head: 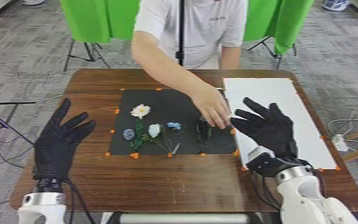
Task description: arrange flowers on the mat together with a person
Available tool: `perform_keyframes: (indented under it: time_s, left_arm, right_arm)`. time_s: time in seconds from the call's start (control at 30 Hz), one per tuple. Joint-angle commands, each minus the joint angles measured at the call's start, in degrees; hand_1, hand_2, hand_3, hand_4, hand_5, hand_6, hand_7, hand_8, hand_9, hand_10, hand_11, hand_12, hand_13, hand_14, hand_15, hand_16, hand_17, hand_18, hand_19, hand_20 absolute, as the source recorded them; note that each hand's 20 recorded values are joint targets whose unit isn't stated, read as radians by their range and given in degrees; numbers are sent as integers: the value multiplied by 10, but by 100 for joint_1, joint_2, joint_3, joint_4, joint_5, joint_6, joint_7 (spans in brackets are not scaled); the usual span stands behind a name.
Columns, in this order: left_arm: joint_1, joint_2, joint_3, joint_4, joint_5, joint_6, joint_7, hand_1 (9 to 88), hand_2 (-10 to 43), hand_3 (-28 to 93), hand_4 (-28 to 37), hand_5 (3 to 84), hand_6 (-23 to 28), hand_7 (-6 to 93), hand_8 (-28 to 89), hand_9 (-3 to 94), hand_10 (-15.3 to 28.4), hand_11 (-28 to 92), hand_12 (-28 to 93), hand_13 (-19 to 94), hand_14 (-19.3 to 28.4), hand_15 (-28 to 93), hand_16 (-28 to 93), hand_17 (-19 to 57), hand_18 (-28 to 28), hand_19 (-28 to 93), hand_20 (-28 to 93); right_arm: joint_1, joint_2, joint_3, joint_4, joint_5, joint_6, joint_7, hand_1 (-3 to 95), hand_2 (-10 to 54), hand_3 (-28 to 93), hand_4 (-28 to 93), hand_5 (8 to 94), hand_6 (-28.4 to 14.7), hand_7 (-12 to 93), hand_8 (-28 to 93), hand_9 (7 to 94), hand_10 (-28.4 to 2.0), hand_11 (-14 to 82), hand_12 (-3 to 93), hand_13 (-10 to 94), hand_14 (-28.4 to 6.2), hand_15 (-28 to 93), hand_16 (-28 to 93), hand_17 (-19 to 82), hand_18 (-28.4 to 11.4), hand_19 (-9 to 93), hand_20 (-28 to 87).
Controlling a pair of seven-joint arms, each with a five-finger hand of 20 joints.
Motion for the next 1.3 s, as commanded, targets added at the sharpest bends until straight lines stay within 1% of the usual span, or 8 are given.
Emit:
perform_keyframes:
  time_s: [0.03,0.13,0.43,0.7,0.83,0.9,1.07,1.3]
  left_arm:
    - [75,-2,17,-24,1,-11,-69,209,82,727,-283,280,33,100,-87,347,175,214,118,294,240,448,-67,6,284,692,-172]
    - [60,-29,21,-23,17,-36,-93,209,83,726,-283,280,34,101,-87,347,176,215,118,294,240,449,-66,5,284,694,-179]
    - [43,23,67,-29,10,0,-81,209,82,727,-283,280,35,101,-86,347,176,217,117,294,241,450,-67,0,284,698,-185]
    - [75,-22,47,-46,7,19,-109,209,83,726,-283,280,35,103,-87,347,176,218,117,293,241,451,-67,-2,284,701,-187]
    - [74,-3,66,-39,-43,18,-56,209,83,725,-283,280,35,103,-87,347,177,218,117,293,241,450,-67,-1,284,698,-190]
    - [54,-29,50,-45,1,-6,-113,210,84,725,-283,279,36,104,-86,347,178,221,118,293,241,450,-68,2,284,692,-195]
    - [72,9,48,-69,-38,69,-84,211,85,726,-283,281,37,105,-87,347,179,223,118,292,243,453,-68,0,284,678,-203]
    - [87,23,85,-75,-47,84,-99,212,85,728,-283,281,38,108,-88,347,179,228,117,293,243,455,-69,-4,284,675,-202]
  right_arm:
    - [-111,-25,18,-48,-21,-31,0,123,157,751,-274,466,-34,139,-128,486,-185,125,138,376,-195,322,119,71,-186,438,166]
    - [-131,-24,31,-58,-25,-7,2,124,157,750,-274,466,-34,138,-128,487,-185,126,138,377,-195,323,119,71,-186,438,166]
    - [-109,-26,24,-50,-32,-18,-2,124,156,751,-273,467,-35,139,-128,488,-185,127,138,378,-194,326,119,71,-186,440,166]
    - [-117,-25,34,-61,-31,18,0,124,155,751,-272,468,-35,140,-128,490,-185,129,139,379,-194,329,119,71,-186,441,167]
    - [-92,-34,39,-53,-26,-2,10,123,154,753,-273,468,-35,140,-128,491,-185,130,139,381,-193,331,119,71,-185,441,167]
    - [-103,-24,29,-53,-15,25,-23,124,154,752,-273,469,-35,141,-128,491,-185,131,139,381,-193,331,119,71,-185,442,168]
    - [-130,-51,31,-51,2,-15,-9,124,154,752,-273,470,-36,141,-129,492,-185,131,138,382,-193,333,118,71,-185,444,168]
    - [-137,-37,51,-69,-19,-4,-15,125,155,751,-273,470,-36,141,-128,493,-186,131,138,382,-194,335,117,72,-184,443,167]
